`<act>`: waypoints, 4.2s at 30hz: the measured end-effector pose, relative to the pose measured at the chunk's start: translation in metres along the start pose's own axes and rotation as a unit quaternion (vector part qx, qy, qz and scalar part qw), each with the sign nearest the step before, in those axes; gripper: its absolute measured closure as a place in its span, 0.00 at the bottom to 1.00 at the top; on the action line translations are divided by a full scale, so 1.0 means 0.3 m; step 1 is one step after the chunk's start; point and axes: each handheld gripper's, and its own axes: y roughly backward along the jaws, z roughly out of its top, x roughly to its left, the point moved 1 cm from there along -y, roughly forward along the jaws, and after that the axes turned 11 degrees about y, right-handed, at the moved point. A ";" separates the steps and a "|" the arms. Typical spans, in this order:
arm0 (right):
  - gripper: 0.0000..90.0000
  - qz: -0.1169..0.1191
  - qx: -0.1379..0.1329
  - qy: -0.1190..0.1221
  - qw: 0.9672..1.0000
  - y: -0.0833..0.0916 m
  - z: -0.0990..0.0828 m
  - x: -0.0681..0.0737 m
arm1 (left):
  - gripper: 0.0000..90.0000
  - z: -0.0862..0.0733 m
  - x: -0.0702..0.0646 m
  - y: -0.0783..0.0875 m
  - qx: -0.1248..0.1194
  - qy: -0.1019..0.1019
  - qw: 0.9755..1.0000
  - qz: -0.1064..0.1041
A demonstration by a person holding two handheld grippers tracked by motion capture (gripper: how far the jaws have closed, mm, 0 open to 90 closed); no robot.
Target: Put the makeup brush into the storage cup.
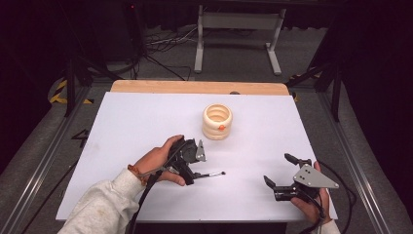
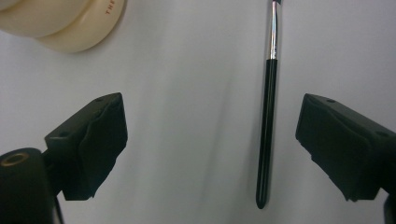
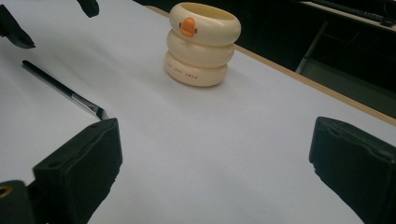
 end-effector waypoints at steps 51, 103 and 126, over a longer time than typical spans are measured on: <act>0.03 -0.001 0.021 0.000 1.000 -0.012 -0.005 0.002 | 0.94 0.054 -0.068 -0.123 0.146 -0.031 0.986 -0.072; 0.04 0.038 -0.016 -0.063 0.997 -0.040 0.031 -0.009 | 0.94 -0.189 0.005 0.065 -0.346 0.132 0.922 -0.110; 0.18 0.090 -0.086 -0.078 0.989 -0.106 0.216 0.009 | 0.94 -0.176 -0.017 0.049 -0.422 0.139 0.885 -0.135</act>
